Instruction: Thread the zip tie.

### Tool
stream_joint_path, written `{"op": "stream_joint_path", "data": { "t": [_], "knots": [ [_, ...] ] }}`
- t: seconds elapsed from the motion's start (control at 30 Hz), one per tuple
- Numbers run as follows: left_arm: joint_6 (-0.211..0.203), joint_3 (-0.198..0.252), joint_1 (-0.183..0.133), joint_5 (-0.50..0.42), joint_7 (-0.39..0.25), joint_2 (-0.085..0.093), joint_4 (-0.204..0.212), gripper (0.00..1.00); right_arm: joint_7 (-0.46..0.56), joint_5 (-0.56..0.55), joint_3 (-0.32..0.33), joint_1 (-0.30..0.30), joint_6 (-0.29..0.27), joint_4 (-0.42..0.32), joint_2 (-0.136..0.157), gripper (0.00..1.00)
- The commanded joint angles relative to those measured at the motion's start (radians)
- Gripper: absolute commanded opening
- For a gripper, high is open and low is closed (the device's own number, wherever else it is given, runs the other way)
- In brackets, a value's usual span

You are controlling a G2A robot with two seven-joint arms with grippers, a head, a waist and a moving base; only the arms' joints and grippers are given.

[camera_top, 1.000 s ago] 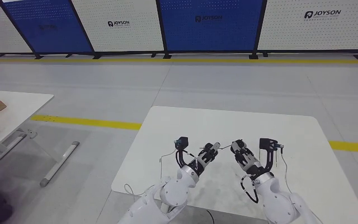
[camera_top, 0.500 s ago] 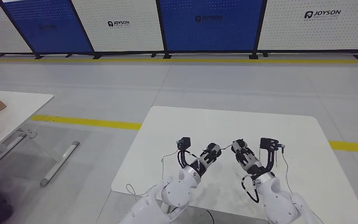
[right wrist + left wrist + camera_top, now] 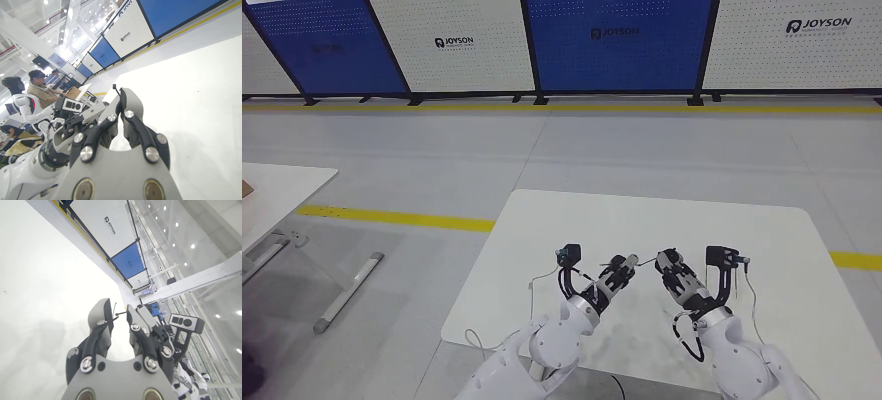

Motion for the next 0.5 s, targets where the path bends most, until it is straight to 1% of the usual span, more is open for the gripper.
{"op": "stream_joint_path", "data": {
  "t": [0.0, 0.07, 0.17, 0.2, 0.23, 0.27, 0.33, 0.37, 0.4, 0.43, 0.47],
  "knots": [
    [-0.008, 0.0, 0.001, 0.019, -0.006, 0.001, 0.001, 1.0, -0.001, 0.0, 0.0, 0.0, 0.001, 0.0, -0.001, 0.0],
    [-0.021, 0.0, 0.004, 0.039, -0.013, 0.002, 0.007, 1.0, -0.003, 0.001, 0.001, 0.0, 0.002, 0.001, -0.002, 0.0],
    [-0.023, 0.004, 0.007, 0.071, -0.018, 0.003, 0.012, 0.99, -0.005, 0.002, 0.001, -0.001, 0.003, 0.001, -0.003, 0.0],
    [-0.023, 0.006, 0.009, 0.073, -0.019, 0.003, 0.013, 0.93, -0.005, 0.002, 0.002, -0.001, 0.003, 0.001, -0.004, 0.0],
    [-0.022, 0.007, 0.009, 0.073, -0.02, 0.002, 0.014, 0.9, -0.005, 0.002, 0.002, -0.001, 0.003, 0.001, -0.004, 0.0],
    [-0.022, 0.007, 0.008, 0.073, -0.02, 0.002, 0.016, 0.85, -0.005, 0.002, 0.002, -0.001, 0.003, 0.001, -0.005, 0.0],
    [-0.02, 0.008, 0.004, 0.071, -0.02, 0.0, 0.022, 0.6, -0.006, 0.002, 0.002, -0.003, 0.003, 0.001, -0.005, 0.0],
    [-0.019, 0.007, 0.001, 0.066, -0.018, -0.001, 0.025, 0.51, -0.006, 0.001, 0.002, -0.003, 0.002, 0.002, -0.006, 0.0],
    [-0.019, 0.007, 0.0, 0.064, -0.017, -0.002, 0.027, 0.47, -0.006, 0.001, 0.002, -0.004, 0.002, 0.002, -0.006, 0.0],
    [-0.02, 0.006, -0.001, 0.061, -0.016, -0.002, 0.028, 0.4, -0.006, 0.0, 0.002, -0.005, 0.002, 0.002, -0.007, 0.0],
    [-0.02, 0.005, -0.002, 0.058, -0.016, -0.003, 0.029, 0.37, -0.007, 0.0, 0.001, -0.005, 0.001, 0.002, -0.007, 0.0]
  ]
}}
